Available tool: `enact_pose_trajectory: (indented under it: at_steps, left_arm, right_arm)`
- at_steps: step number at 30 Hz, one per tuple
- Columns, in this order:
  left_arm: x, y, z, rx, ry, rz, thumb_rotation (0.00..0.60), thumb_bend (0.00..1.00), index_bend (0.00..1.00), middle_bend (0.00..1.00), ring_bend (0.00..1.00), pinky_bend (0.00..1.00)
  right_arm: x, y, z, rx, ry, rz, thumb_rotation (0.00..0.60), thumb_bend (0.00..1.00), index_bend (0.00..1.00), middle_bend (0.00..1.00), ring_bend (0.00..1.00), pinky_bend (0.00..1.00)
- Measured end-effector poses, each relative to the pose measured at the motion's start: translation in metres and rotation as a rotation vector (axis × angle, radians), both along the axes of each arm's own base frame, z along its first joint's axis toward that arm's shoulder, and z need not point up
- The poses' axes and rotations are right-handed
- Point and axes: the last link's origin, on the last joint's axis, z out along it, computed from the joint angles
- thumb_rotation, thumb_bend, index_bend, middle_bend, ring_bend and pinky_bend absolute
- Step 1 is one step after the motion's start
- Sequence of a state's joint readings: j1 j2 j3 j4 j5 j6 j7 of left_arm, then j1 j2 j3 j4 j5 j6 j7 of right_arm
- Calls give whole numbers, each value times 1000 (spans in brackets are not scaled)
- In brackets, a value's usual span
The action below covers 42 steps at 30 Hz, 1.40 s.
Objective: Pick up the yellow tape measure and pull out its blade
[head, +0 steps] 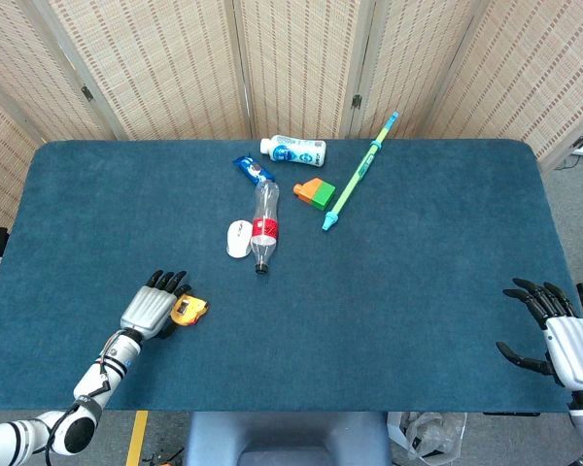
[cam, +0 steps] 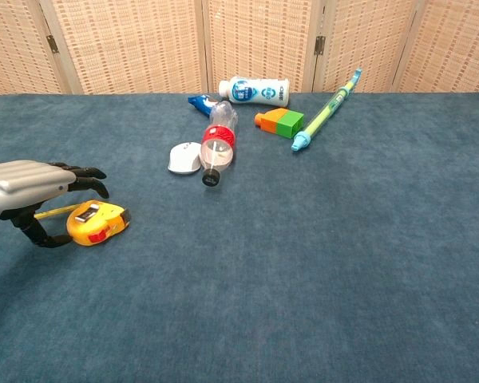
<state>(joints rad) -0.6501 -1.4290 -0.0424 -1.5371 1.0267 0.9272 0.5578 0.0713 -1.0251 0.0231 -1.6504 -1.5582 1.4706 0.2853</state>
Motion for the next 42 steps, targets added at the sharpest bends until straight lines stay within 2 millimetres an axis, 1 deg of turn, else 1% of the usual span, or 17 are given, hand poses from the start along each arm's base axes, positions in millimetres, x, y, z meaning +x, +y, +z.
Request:
enact_pose_trajectory:
  at_steps: [6,13,21,29,35,42]
  left_arm:
    - [0,-2,-1,-7,-6,16,600,373,192,50,34,7]
    - [2,-2,-4,-14,-23,13,600,372,217,73,52,8]
    - [3,0,-6,-5,-36,8,600,371,252,196,130,13]
    - [1,1,-7,7,-46,5,600,371,288,271,187,15]
    - [0,3,-8,19,-61,-4,600,371,379,377,268,40]
    - [1,5,-6,54,-101,-21,600,371,481,513,398,69]
  right_arm:
    - [0,0,0,0,0,-1,600,245,209,166,142,74]
    - [0,-1,-1,3,0,-2,600,246,209,166,142,74]
    - [-1,-1,0,2,2,-5,600,245,209,167,142,74]
    - [0,-1,-1,3,3,-3,600,245,209,166,141,74]
    - [0,-1,-1,5,3,-4,600,245,209,166,141,74]
    - [4,-4,-3,14,4,10,600,245,209,166,142,74]
